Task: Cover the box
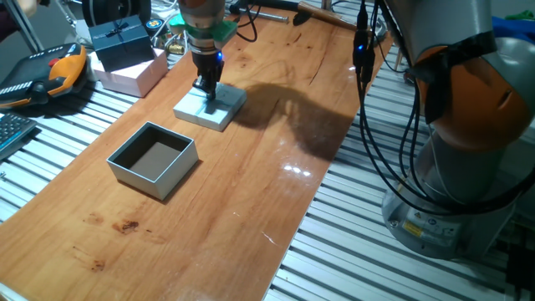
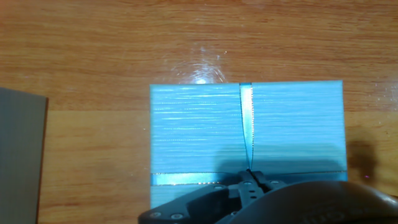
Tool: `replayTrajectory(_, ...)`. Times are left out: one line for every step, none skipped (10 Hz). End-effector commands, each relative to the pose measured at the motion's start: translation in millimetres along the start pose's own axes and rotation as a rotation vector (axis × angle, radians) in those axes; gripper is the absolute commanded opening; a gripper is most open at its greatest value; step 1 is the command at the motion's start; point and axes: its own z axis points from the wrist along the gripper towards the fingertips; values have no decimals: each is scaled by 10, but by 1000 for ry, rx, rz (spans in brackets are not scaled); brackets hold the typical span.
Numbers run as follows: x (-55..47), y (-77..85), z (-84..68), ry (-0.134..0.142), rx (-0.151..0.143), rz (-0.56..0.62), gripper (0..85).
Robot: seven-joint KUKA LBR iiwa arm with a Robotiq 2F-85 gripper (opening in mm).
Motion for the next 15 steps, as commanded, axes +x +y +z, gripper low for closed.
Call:
replayTrajectory(2, 0, 1, 0, 0, 1, 0)
replayTrajectory(2, 1, 1, 0, 6, 9, 0)
replayTrajectory(4, 2, -6, 2, 7, 11, 0)
replayTrajectory(6, 7, -28, 3, 7, 16, 0)
replayTrajectory(6, 17, -53, 6, 7, 21, 0)
replayTrajectory(8, 28, -84, 6, 9, 24, 0)
replayTrajectory(7, 43, -121, 10, 12, 25, 0)
replayTrajectory(6, 61, -165, 11, 13, 28, 0)
replayTrajectory(13, 84, -220, 11, 15, 31, 0)
replayTrajectory(30, 125, -311, 20, 16, 34, 0)
replayTrajectory(45, 161, -374, 26, 23, 38, 0)
replayTrajectory(62, 185, -427, 28, 27, 41, 0)
replayTrajectory(76, 195, -470, 29, 27, 41, 0)
replayTrajectory(86, 201, -505, 29, 27, 42, 0)
replayTrajectory(91, 200, -529, 29, 27, 42, 0)
